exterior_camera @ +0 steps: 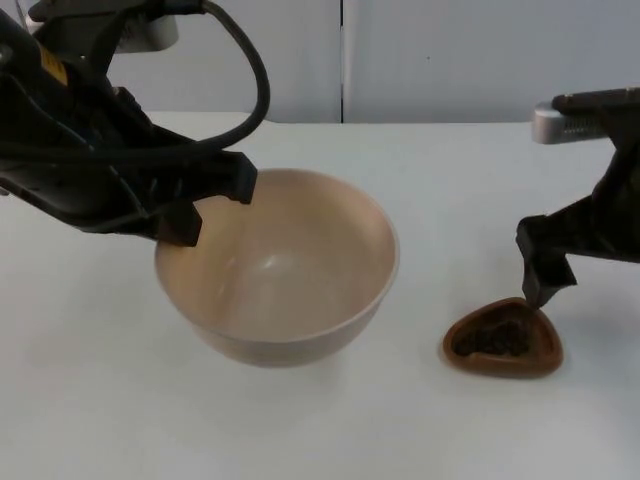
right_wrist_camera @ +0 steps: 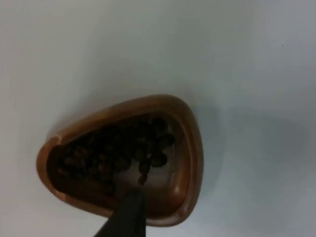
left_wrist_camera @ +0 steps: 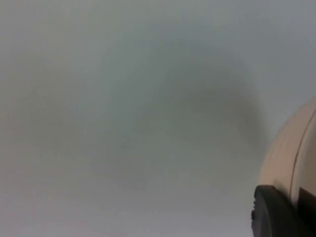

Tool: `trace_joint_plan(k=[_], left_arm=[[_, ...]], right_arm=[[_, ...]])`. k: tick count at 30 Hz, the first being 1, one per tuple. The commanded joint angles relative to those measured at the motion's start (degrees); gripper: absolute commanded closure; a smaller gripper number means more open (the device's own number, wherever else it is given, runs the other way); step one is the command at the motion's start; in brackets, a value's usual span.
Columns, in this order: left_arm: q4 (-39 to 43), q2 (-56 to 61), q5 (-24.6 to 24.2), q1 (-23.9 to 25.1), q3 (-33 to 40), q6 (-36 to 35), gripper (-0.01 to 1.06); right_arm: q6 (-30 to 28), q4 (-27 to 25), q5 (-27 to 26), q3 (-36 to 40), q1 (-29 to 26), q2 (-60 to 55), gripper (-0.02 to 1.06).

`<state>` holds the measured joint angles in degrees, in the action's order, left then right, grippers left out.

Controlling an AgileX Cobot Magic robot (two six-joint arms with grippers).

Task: Pick up the bowl with the left hand and pour the coffee beans from the cup into the bowl with the right hand.

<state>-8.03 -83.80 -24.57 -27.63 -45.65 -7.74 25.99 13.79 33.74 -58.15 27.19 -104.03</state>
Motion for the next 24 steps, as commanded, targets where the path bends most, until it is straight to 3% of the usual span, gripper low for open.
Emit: trace_joint_plan(k=[1, 14, 24], left_arm=[[-0.54, 0.51, 0.93, 0.15, 0.27, 0.02, 1.05], [-0.54, 0.51, 0.93, 0.15, 0.27, 0.02, 1.05], [-0.54, 0.51, 0.93, 0.15, 0.27, 0.02, 1.05]], right_arm=[[2.10, 2.45, -0.23, 0.11, 0.76, -1.03, 0.00], [3.37, 1.39, -5.62, -0.02, 1.31, -7.00, 0.00], [5.12, 2.70, -8.62, -0.02, 1.31, -7.75, 0.17]])
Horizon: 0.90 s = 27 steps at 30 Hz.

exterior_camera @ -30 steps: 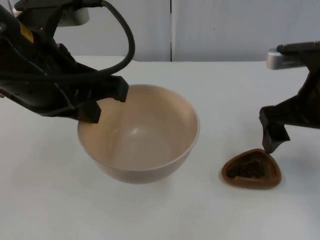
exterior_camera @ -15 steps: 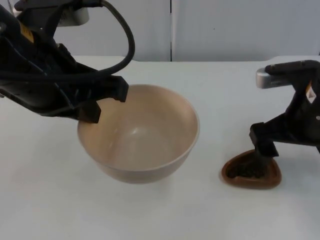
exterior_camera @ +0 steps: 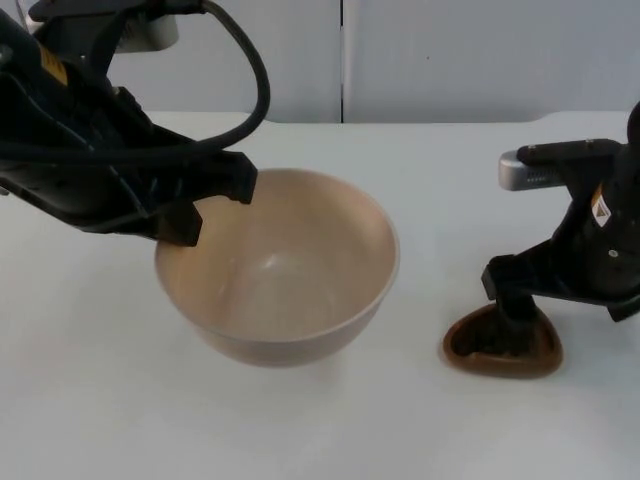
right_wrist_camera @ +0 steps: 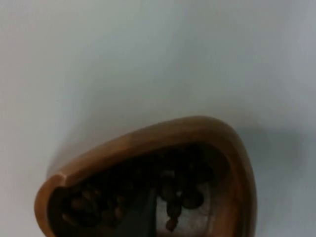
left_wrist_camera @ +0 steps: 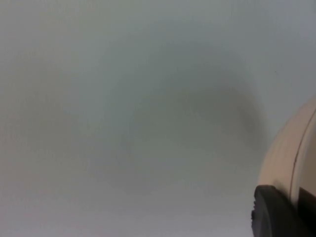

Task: Pick up the bowl with the left hand and pour the coffee beans from the cup into the bowl with the right hand.

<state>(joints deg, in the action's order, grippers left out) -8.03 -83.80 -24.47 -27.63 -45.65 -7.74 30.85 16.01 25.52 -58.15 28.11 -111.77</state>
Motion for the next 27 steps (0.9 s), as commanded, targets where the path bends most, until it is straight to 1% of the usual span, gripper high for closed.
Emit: trace_joint_plan(k=[1, 2, 4, 22, 27], left_arm=[[-0.54, 0.51, 0.83, 0.15, 0.27, 0.02, 1.05], [-0.54, 0.51, 0.83, 0.15, 0.27, 0.02, 1.05], [-0.54, 0.51, 0.83, 0.15, 0.27, 0.02, 1.05], [-0.54, 0.51, 0.83, 0.15, 0.27, 0.02, 1.05], [-0.54, 0.51, 0.83, 0.15, 0.27, 0.02, 1.05]], right_arm=[[0.26, 0.59, -0.53, -0.02, 0.38, -0.01, 0.20], [0.26, 0.61, -0.53, -0.02, 0.38, -0.01, 0.23], [0.26, 0.70, -0.53, -0.02, 0.38, -0.01, 0.24], [-0.46, 0.84, -0.98, -0.02, 0.38, -0.10, 0.24], [-0.46, 0.84, -1.30, -0.02, 0.38, -0.62, 0.27]])
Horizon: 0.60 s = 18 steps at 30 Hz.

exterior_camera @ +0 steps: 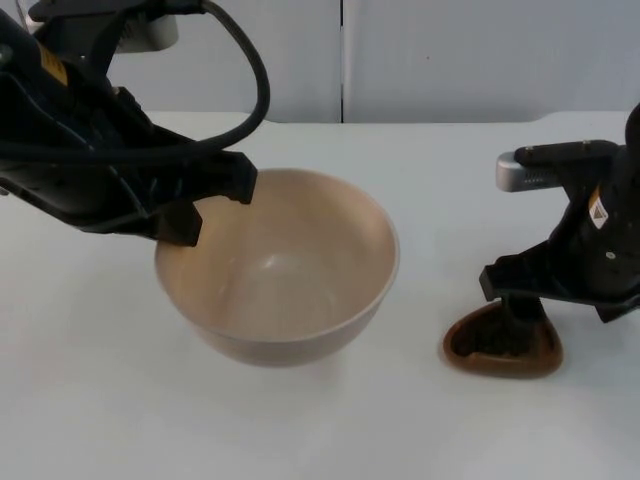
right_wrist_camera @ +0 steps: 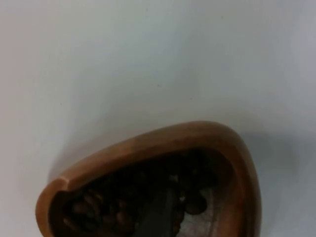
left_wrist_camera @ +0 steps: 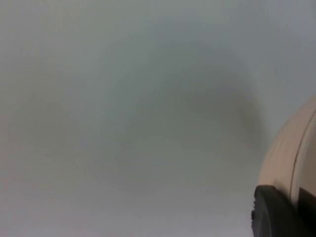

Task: Pick up the bowl with the left hand and pour the coffee beans from the cup into the bowl with the right hand.

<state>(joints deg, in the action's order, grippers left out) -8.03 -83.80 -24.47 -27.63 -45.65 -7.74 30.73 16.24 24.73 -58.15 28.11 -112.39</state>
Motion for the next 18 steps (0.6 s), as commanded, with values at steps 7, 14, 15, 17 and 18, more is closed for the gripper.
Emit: trace_joint_plan(k=[7, 14, 15, 17, 18], left_arm=[[-0.54, 0.51, 0.83, 0.15, 0.27, 0.02, 1.05], [-0.54, 0.51, 0.96, 0.15, 0.27, 0.02, 1.05], [-0.54, 0.51, 0.96, 0.15, 0.27, 0.02, 1.05], [-0.54, 0.51, 0.96, 0.15, 0.27, 0.02, 1.05], [-0.54, 0.51, 0.96, 0.15, 0.27, 0.02, 1.05]], right_arm=[[-0.11, 0.16, -1.40, -0.02, 0.38, -3.39, 0.27], [-0.11, 0.05, -2.04, -0.02, 0.38, -3.51, 0.27], [-0.11, 0.05, -2.04, -0.02, 0.38, -3.51, 0.28], [-0.11, 0.05, -2.04, -0.02, 0.38, -3.51, 0.29], [-0.11, 0.05, -2.04, -0.02, 0.38, -3.51, 0.32]])
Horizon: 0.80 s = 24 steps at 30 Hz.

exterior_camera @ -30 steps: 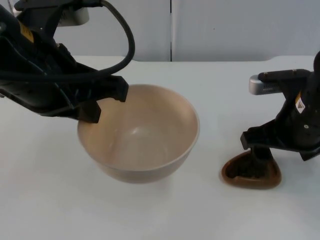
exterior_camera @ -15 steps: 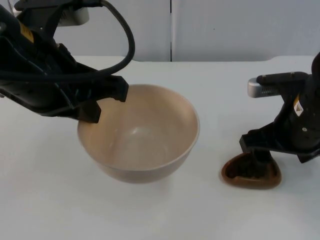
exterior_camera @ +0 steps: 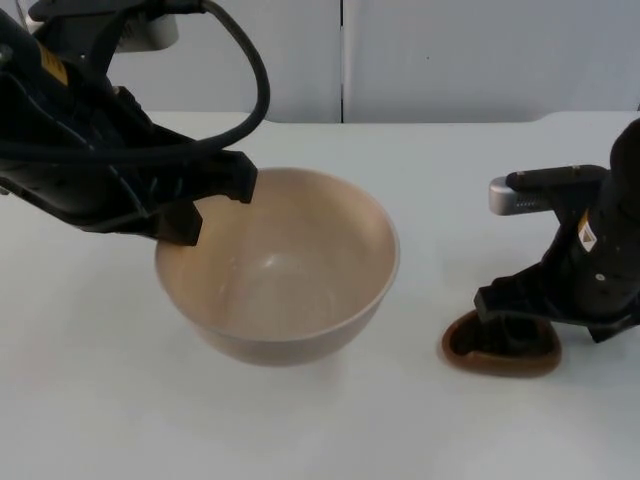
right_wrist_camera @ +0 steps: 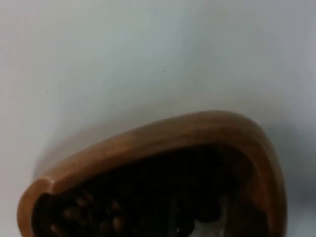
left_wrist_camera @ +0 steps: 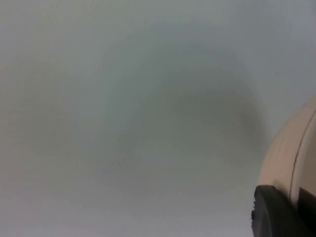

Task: Pick up the bowl with the left hand and pour the coffee beans from the cup into the bowl with the right hand.

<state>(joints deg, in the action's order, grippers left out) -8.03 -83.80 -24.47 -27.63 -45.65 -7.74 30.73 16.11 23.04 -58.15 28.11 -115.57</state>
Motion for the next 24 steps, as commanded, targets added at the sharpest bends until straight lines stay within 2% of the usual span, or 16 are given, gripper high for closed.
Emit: trace_joint_plan(k=[1, 3, 4, 8, 9, 14, 15, 20, 24], left_arm=[[-0.54, 0.51, 0.96, 0.15, 0.27, 0.02, 1.05], [-0.54, 0.51, 0.96, 0.15, 0.27, 0.02, 1.05], [-0.54, 0.51, 0.96, 0.15, 0.27, 0.02, 1.05], [-0.65, 0.51, 0.97, 0.15, 0.27, 0.02, 1.05], [-0.65, 0.51, 0.97, 0.15, 0.27, 0.02, 1.05], [-0.65, 0.51, 1.08, 0.15, 0.27, 0.02, 1.05], [-0.65, 0.51, 1.08, 0.15, 0.27, 0.02, 1.05], [-0.65, 0.51, 1.08, 0.15, 0.27, 0.02, 1.05], [-0.65, 0.51, 1.08, 0.15, 0.27, 0.02, 1.05]], right_arm=[[-0.11, 0.18, -0.36, -0.02, 0.38, -0.33, 0.33], [-0.11, 0.18, -0.24, -0.02, 0.38, -0.33, 0.42], [-0.11, 0.18, -0.24, -0.02, 0.38, -0.33, 0.42], [-0.11, -0.08, -0.14, -0.02, 0.38, -0.33, 0.65], [-0.11, -0.08, -0.14, -0.02, 0.38, -0.33, 0.65], [-0.11, -0.08, 0.21, -0.02, 0.38, -0.07, 0.86], [-0.11, -0.08, 0.21, -0.02, 0.38, -0.07, 0.86], [0.08, -0.08, 0.21, -0.02, 0.38, 1.83, 1.02], [0.08, -0.08, -0.01, -0.02, 0.38, 3.22, 1.04]])
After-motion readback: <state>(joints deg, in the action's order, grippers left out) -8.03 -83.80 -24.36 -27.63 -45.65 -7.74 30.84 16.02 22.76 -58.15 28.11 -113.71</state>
